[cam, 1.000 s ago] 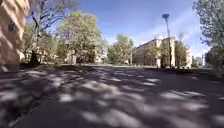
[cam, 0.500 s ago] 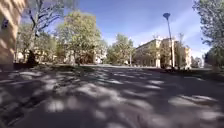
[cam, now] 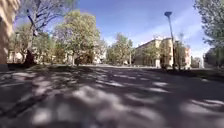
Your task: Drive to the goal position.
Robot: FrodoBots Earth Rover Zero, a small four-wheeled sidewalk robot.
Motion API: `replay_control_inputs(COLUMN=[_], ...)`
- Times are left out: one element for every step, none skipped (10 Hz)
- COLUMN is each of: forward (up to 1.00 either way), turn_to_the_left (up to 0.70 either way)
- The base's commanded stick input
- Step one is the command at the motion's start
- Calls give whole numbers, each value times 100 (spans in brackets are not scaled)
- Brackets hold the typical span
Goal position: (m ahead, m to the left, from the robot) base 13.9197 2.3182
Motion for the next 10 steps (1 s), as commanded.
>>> replay_control_inputs(forward=[70, 70, 70, 70, 70, 70, 70, 70, 70, 70], turn_to_the_left=[0, 0, 0, 0, 0, 0, 0, 0, 0, 0])
